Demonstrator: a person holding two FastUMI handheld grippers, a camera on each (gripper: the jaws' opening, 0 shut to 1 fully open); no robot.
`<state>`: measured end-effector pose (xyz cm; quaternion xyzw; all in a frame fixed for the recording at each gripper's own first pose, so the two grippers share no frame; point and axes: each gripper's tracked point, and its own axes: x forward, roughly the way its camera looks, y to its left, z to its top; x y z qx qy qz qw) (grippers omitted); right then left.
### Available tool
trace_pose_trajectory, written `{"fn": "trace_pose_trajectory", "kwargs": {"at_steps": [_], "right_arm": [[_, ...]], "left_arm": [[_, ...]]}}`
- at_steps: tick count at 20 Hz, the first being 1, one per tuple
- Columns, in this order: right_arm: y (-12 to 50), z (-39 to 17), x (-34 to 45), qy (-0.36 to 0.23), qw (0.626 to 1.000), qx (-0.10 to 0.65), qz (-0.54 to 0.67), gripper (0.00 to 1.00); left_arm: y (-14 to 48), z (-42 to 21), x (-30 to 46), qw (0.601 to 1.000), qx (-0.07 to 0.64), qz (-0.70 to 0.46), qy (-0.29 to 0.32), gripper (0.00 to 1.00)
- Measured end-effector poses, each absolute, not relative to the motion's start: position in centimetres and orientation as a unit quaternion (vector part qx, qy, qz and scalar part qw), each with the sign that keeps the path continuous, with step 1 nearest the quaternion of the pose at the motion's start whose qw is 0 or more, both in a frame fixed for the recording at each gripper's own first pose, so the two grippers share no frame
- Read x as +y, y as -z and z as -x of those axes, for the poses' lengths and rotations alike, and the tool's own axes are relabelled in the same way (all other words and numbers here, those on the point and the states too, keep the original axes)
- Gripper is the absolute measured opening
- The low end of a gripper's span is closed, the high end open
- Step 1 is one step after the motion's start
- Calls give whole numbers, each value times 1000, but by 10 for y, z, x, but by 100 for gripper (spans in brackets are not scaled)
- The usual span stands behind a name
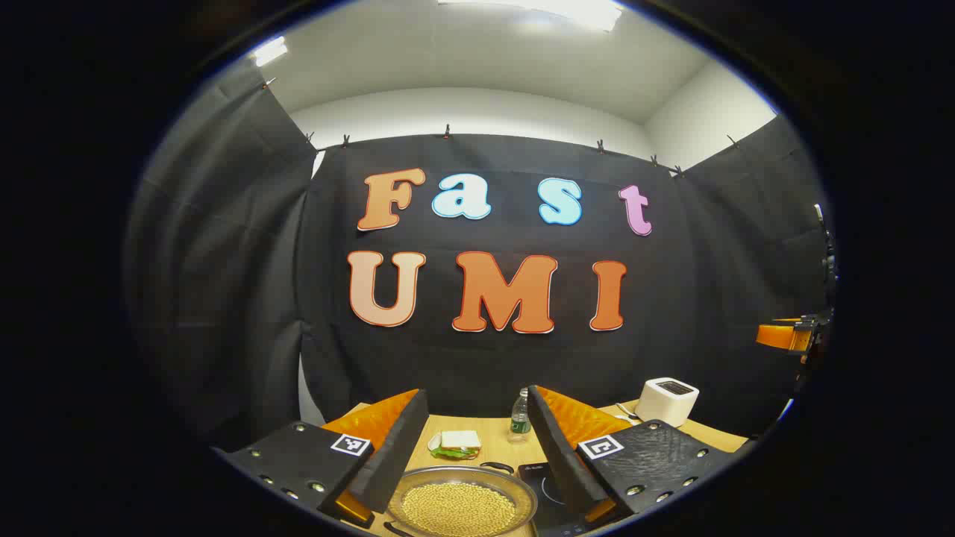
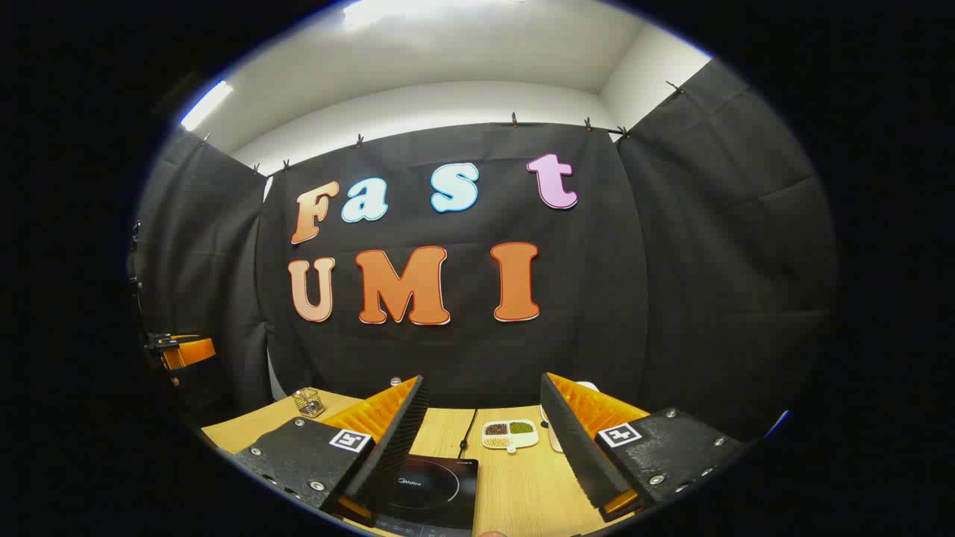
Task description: First push the handle of the pot to place it horizontally, then grasp the pot with both hands and set it on the induction cooktop.
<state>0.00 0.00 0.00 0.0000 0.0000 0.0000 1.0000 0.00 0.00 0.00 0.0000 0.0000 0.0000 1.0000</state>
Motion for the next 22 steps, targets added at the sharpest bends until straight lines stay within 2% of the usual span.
{"fn": "trace_pose_trajectory", "kwargs": {"at_steps": [2,3,22], "right_arm": [[1,1,0,0,1000,1,-2,92],[1,0,0,-1,1000,1,-4,95],[6,0,1,5,1000,5,-6,95]], "left_arm": [[-1,0,2,1000,0,-3,-6,84],[0,2,0,1000,0,-2,-6,86],[9,7,-2,1000,5,-5,8,84]]}}
